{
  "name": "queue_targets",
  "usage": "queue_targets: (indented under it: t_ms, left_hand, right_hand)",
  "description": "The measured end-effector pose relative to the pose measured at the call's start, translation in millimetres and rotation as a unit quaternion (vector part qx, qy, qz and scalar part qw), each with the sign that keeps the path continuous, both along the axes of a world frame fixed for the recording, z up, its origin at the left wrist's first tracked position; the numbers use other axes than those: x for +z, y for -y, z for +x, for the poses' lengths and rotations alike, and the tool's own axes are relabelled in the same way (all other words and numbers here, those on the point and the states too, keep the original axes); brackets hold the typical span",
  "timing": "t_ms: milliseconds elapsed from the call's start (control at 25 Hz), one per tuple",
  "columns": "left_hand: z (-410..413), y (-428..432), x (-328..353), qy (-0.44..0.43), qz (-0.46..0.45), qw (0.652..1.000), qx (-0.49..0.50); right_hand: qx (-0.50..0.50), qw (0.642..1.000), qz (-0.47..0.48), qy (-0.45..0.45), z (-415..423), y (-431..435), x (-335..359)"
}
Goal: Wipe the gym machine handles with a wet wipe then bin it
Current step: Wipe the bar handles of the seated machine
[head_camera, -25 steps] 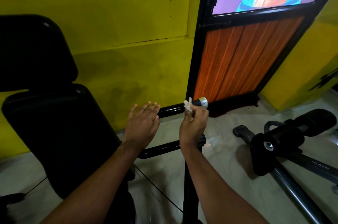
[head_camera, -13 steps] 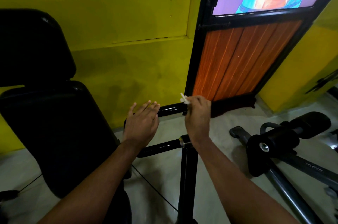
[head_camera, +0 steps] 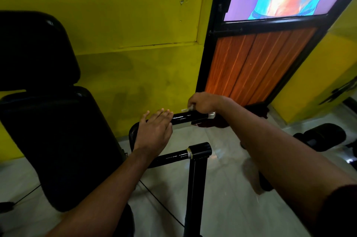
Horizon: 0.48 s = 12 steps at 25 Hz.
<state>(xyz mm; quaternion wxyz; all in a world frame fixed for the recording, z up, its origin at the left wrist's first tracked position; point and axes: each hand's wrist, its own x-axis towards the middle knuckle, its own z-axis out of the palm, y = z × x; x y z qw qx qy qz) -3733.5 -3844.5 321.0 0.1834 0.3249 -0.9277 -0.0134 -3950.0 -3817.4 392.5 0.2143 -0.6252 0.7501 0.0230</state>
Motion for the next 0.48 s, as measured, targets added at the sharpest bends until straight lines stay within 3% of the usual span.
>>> queue_targets:
  t_ms: [120, 240, 360, 480]
  left_hand:
    - [-1.4, -0.1, -0.9, -0.001, 0.001, 1.0, -0.004]
    - [-2.8, -0.3, 0.5, -0.008, 0.011, 1.0, -0.015]
    - [-4.6, 0.1, 1.2, -0.014, 0.004, 1.0, -0.015]
    - [-4.0, -0.1, -0.3, -0.011, -0.009, 1.0, -0.018]
  right_hand:
    - [-0.016, 0.999, -0.029, 0.001, -0.6, -3.0, -5.8]
    - [-0.079, 0.994, -0.036, -0.061, 7.4, -12.3, -8.7]
    - [-0.098, 0.967, -0.216, -0.091, 34.1, -39.6, -29.3]
    - [-0.219, 0.881, -0.419, -0.003, 66.6, -67.4, -60.4]
